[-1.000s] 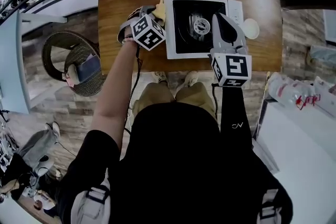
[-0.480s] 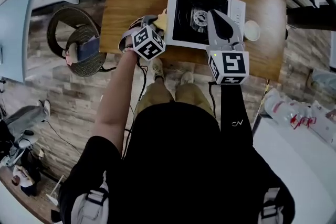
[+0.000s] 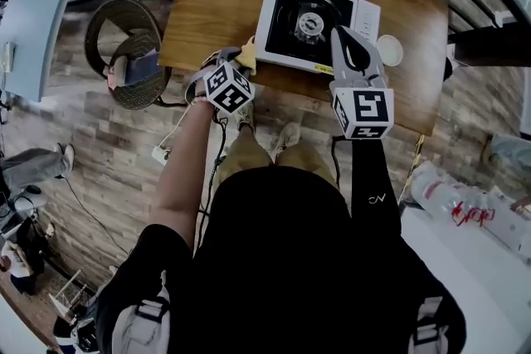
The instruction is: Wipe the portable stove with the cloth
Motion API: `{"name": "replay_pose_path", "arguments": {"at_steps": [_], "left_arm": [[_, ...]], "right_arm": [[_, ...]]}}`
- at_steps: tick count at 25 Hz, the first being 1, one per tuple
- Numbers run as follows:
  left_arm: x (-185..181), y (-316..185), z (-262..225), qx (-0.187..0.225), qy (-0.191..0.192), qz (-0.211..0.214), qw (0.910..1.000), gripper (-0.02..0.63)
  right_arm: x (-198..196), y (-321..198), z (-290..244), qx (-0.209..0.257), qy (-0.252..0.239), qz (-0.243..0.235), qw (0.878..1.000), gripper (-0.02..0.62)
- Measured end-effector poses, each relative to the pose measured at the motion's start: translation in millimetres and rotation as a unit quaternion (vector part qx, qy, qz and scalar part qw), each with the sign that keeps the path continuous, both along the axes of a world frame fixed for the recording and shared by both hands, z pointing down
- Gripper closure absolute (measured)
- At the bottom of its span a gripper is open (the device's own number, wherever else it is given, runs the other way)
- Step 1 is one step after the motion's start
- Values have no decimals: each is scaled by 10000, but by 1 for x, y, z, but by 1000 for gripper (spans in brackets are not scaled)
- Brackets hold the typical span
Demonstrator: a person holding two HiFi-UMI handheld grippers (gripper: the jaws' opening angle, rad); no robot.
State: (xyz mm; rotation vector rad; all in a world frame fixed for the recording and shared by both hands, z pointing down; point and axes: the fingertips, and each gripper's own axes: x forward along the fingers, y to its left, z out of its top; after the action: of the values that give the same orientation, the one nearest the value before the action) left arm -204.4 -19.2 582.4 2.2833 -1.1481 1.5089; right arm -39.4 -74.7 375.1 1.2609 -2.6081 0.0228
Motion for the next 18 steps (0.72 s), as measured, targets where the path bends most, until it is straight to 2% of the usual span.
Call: {"name": "replay_pose_path", "arguments": {"at_steps": [5, 12, 18], "left_arm": [[17, 18, 0, 1, 140, -225, 9996, 468], [78, 13, -4, 123, 314, 173, 9993, 468], [140, 8, -1, 71, 449, 668, 9967, 468]], "right_arm": [[23, 10, -8, 91, -55, 25, 9999, 596], [60, 23, -4, 90, -62, 225, 9997, 595], [109, 29, 0, 66, -47, 646, 9979, 595]]}}
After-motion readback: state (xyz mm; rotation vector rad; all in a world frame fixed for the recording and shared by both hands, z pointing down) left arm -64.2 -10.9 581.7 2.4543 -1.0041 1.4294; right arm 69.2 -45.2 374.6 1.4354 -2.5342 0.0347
